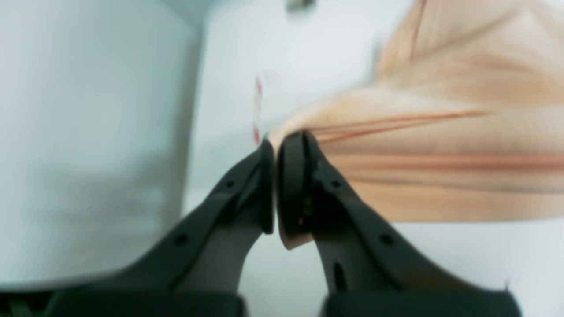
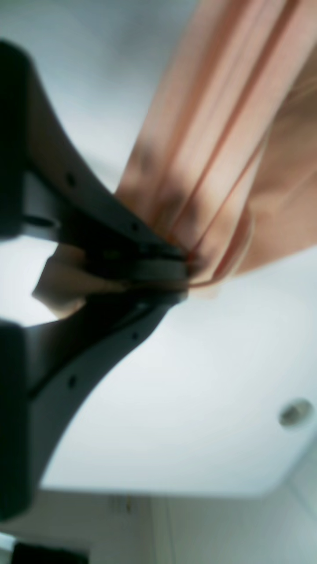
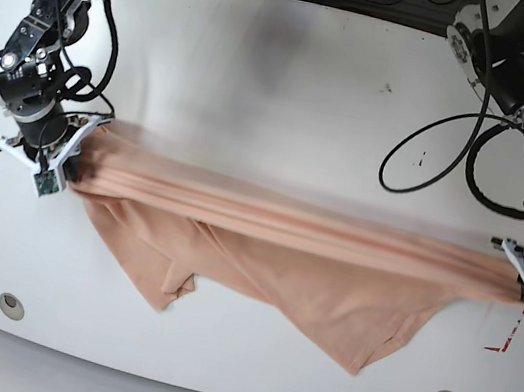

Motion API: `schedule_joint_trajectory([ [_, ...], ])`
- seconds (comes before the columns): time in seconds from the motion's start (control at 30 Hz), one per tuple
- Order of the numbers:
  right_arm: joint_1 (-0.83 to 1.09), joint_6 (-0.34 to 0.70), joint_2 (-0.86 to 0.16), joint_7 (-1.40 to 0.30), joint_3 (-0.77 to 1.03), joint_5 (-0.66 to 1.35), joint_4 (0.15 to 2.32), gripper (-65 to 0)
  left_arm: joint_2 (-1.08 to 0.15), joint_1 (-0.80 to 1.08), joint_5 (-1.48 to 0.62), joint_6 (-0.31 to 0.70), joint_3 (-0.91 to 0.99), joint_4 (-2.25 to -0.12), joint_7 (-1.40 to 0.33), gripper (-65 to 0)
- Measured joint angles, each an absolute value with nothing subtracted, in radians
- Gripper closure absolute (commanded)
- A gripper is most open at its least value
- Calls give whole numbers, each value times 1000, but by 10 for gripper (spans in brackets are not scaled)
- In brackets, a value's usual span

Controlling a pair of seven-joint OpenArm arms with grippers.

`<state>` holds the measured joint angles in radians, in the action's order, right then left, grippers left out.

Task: Fold the T-shirt properly
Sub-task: 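Lower the stretched hem edge onto the table with both grippers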

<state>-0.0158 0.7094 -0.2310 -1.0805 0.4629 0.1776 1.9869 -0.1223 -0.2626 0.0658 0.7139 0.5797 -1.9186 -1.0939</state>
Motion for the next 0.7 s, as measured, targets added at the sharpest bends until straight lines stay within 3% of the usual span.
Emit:
schedule_joint_trajectory([
  [0.4, 182, 708, -166, -1056, 465, 177, 1989, 0, -125, 5, 73, 714, 683, -1918, -988, 0],
  [0.7, 274, 708, -118, -1056, 466, 162, 1991, 0, -147, 66, 78, 715, 682, -1916, -982, 0],
])
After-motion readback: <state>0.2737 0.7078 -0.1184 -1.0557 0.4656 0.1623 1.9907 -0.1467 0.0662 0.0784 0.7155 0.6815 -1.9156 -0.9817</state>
